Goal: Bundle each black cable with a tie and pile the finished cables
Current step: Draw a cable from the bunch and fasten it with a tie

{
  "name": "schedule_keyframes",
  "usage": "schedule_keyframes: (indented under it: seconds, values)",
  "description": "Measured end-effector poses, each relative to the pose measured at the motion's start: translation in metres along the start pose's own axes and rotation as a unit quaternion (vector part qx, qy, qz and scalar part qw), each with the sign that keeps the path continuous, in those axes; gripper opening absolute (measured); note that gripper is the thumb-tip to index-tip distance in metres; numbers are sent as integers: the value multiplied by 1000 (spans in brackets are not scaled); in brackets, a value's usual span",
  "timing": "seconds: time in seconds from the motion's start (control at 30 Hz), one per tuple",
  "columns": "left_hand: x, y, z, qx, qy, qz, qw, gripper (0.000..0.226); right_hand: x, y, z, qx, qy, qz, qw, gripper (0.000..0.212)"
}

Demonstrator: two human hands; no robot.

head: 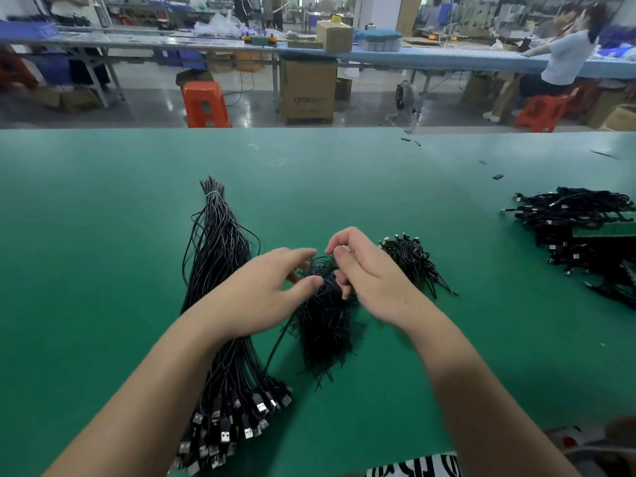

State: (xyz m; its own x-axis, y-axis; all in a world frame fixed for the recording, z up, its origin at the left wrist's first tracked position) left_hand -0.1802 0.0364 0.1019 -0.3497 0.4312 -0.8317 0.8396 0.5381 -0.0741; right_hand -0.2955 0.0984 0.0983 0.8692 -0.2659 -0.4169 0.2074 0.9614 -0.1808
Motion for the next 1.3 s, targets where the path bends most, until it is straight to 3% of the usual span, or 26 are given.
schedule_keyframes:
  seconds: [0.07,0.17,0.6,0.7,0.77,0.83,0.93,1.0,1.03,1.13,1.17,1.23,1.3]
  values:
    - [12,-5,-13,7,-23,41,999,35,5,2,10,-43,85,6,995,14]
    - [30,-8,-9,-41,18,112,993,43,9,5,18,-75,156,21,985,12]
    - [47,0,-12,-61,120,168,977,35,13,10,13,-79,26,33,996,13]
    - [42,-3,-12,-48,152,127,979,38,1,6,3,-57,-8,-54,997,18]
    - [29,-8,-8,-35,173,64,982,45,-2,5,-18,33,-66,-110,991,26]
    - [10,-10,-5,-21,221,-14,975,50,14,8,-37,129,-148,-72,978,41]
    - [-13,-8,4,-6,273,-120,954,49,62,18,-38,181,-259,79,945,56]
    - [-19,-8,8,3,341,-156,927,49,79,22,-30,171,-319,119,924,50]
    - [-21,-10,11,7,418,-163,894,51,83,22,-27,165,-366,119,908,45]
    - [-28,-13,9,32,683,-141,715,60,93,19,-32,187,-519,106,827,44]
    - [-32,-12,10,38,723,-137,676,62,98,19,-36,204,-556,107,799,46]
    - [-37,-10,8,45,739,-89,666,60,105,21,-46,232,-612,105,748,47]
    - [-32,-7,-6,65,707,38,703,49,107,20,-51,241,-654,99,711,44]
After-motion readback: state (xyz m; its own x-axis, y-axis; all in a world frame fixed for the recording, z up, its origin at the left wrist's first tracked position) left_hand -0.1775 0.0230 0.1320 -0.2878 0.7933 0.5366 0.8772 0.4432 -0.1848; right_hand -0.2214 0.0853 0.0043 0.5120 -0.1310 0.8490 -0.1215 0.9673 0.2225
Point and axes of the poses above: each hand's wrist, its own y-axis away from the middle knuckle, its own x-axis out of the palm, z = x × y, the point moved 9 cm from there along -y, towards the middle knuckle
